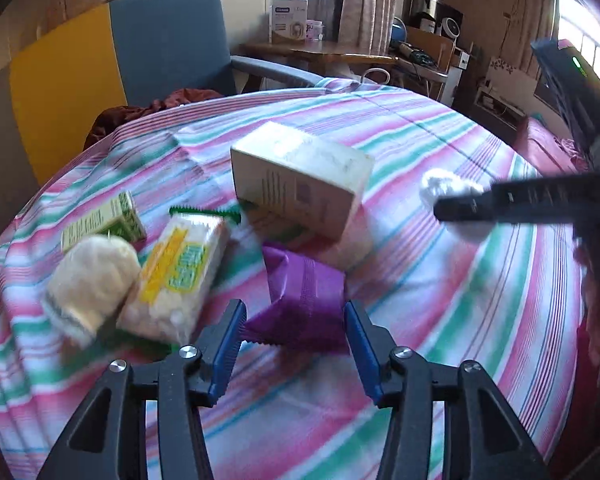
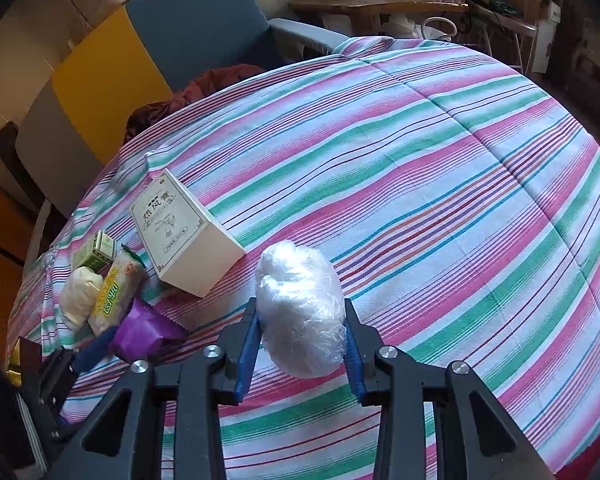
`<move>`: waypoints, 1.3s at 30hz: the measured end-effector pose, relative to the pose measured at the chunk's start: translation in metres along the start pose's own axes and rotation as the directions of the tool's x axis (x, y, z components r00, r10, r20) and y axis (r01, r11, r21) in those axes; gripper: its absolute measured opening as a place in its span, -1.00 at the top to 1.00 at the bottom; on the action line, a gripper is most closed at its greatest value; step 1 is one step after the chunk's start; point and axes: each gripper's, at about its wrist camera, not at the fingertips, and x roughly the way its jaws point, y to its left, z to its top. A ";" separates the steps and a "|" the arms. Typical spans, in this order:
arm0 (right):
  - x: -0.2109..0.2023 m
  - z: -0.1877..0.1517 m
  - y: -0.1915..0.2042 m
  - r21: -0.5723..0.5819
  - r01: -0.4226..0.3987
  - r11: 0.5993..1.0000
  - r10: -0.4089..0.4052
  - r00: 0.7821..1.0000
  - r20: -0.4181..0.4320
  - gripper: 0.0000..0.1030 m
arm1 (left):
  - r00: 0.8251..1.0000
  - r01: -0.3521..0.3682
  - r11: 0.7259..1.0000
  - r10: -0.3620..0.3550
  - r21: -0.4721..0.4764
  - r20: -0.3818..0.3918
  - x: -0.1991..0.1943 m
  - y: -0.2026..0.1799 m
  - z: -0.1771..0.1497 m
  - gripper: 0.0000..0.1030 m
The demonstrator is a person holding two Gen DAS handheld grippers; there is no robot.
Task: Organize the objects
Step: 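Grasp another purple wrapped packet with the left gripper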
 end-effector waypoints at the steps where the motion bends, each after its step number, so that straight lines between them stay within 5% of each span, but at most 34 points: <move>1: 0.000 0.000 0.000 0.000 0.002 1.000 -0.002 1.000 -0.001 0.27 | 1.000 0.002 1.000 -0.002 0.000 -0.004 0.001 -0.001 0.000 -0.05; 4: 0.000 -0.001 -0.002 0.006 -0.001 1.000 0.001 1.000 -0.004 0.27 | 0.999 -0.038 0.999 0.038 0.013 0.006 -0.002 -0.006 -0.002 -0.32; 10: 0.001 -0.001 -0.004 0.006 -0.001 1.000 0.001 1.000 -0.008 0.27 | 0.999 -0.052 0.998 0.052 0.025 0.007 0.006 -0.009 0.014 -0.32; 13: 0.001 -0.001 -0.003 0.001 0.002 1.000 -0.002 1.000 -0.007 0.27 | 1.000 -0.029 0.998 0.029 -0.064 0.000 0.012 0.003 0.017 -0.02; 16: 0.002 -0.001 -0.002 -0.001 0.004 1.000 -0.004 1.000 -0.010 0.27 | 1.000 0.010 0.989 -0.010 -0.151 0.003 0.016 0.015 0.014 -0.02; 23: 0.002 -0.002 -0.001 -0.009 0.012 1.000 -0.012 1.000 -0.009 0.27 | 0.999 0.018 0.996 -0.014 -0.092 0.040 0.014 0.009 0.005 0.02; 39: 0.001 0.001 0.007 -0.039 -0.004 0.999 0.004 1.000 0.019 0.27 | 0.990 0.051 0.974 -0.021 -0.222 0.136 -0.032 0.031 -0.040 0.05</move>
